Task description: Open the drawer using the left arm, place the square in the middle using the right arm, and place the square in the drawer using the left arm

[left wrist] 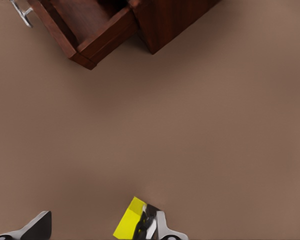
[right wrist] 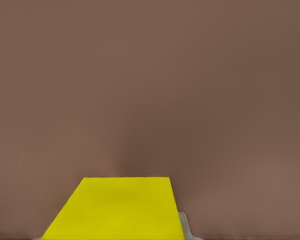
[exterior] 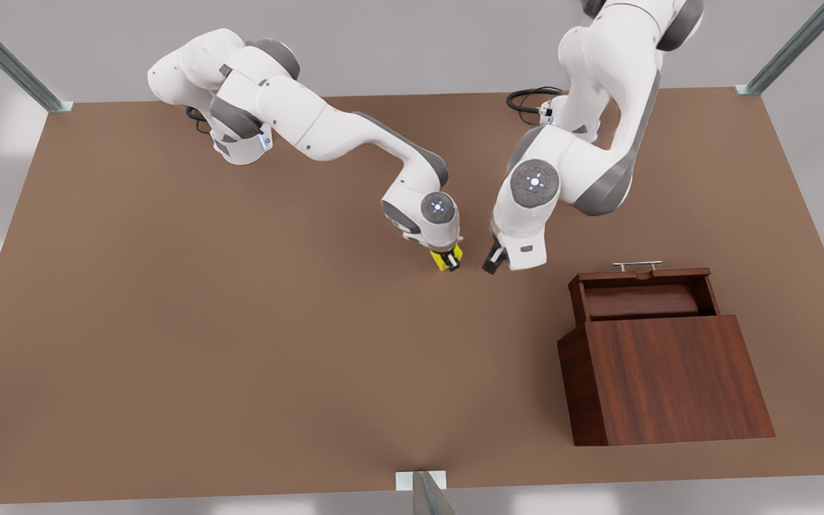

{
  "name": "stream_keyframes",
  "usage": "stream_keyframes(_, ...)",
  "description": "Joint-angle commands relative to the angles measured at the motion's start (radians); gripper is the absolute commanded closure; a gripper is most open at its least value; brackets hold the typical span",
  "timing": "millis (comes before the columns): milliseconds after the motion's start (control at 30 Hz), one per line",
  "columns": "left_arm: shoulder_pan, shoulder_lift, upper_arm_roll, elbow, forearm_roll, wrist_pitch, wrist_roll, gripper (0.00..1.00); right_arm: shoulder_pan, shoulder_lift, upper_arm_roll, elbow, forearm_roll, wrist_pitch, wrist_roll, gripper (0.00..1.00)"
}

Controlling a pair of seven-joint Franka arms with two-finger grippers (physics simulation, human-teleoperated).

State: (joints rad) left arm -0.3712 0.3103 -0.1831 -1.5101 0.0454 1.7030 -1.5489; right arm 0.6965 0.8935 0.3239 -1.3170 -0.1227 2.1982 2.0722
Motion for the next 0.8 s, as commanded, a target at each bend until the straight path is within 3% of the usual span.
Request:
stream_keyframes(0,0.012,-0.016,0.019,-0.013,-0.004,0.145,-0.131,0.0,0.0,0.005,0.004,0.001,-0.005,-0.011,-0.26,0.3)
stream_keyframes(100,0.012,0.0,0.024,-0.022,0.018,0.132,-0.131,0.0,-0.003,0.013,0.006,0.001,-0.006,-0.012,-0.51,0.3)
stream_keyframes(333,0.052,0.003,0.031,-0.131,0.053,0.145,-0.161,0.0,0.0,0.019,0.006,-0.004,-0.005,0.04,-0.733,0.3)
stream_keyframes(433,0.048,0.004,0.031,-0.128,0.082,0.136,-0.163,0.0,0.003,0.025,0.006,-0.007,-0.006,0.04,-0.788,0.22)
stream_keyframes(467,0.045,0.004,0.031,-0.128,0.082,0.133,-0.168,0.0,0.003,0.025,0.006,-0.005,-0.006,0.037,-0.836,0.0)
stream_keyframes(633,0.043,0.004,0.031,-0.125,0.082,0.124,-0.18,0.0,-0.006,0.013,0.029,0.028,-0.029,0.005,-0.972,0.0)
stream_keyframes(700,0.041,0.0,0.03,-0.121,0.08,0.107,-0.178,0.0,-0.029,-0.044,0.024,0.13,-0.025,-0.122,-0.971,0.0)
stream_keyframes(767,0.041,-0.002,0.03,-0.121,0.08,0.099,-0.177,0.0,-0.11,-0.226,0.0,0.085,-0.023,-0.236,-1.061,0.0)
